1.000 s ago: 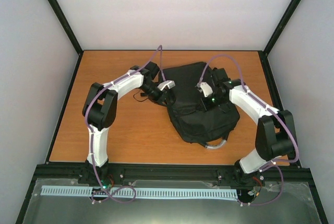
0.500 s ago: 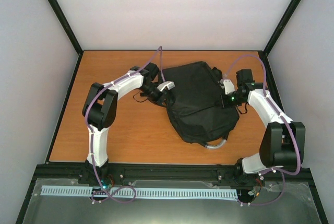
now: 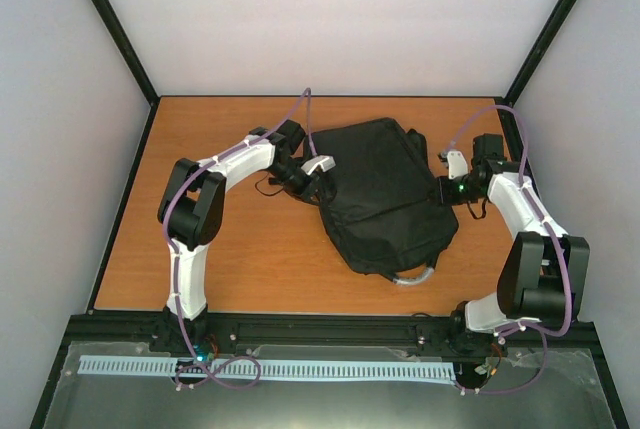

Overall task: Pack the student bag
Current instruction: Zip the student bag at the center of the board.

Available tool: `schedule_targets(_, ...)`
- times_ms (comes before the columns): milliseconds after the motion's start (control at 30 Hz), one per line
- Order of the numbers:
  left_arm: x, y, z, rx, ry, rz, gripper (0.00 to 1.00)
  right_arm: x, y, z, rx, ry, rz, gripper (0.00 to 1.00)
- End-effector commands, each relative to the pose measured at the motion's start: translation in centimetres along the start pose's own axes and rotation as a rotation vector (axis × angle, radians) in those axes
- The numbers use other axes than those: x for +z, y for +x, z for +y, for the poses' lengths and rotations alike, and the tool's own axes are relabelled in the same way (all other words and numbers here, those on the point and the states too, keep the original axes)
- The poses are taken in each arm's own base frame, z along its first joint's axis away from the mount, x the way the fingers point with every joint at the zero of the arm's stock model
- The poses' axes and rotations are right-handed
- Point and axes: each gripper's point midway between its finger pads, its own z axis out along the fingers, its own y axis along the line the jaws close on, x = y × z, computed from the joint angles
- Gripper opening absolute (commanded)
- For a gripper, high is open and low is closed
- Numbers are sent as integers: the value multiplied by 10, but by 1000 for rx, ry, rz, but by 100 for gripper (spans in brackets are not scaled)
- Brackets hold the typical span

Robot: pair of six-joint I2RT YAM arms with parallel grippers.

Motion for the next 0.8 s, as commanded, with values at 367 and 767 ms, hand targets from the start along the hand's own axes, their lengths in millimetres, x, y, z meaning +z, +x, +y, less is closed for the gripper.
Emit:
schedule_targets(367, -6, 5, 25, -9, -83, 19, 1, -6, 17, -58, 118, 167, 24, 3)
schedule_targets(767, -42, 5, -10, 115, -81, 1, 94, -53, -23, -28, -3, 117, -115, 37)
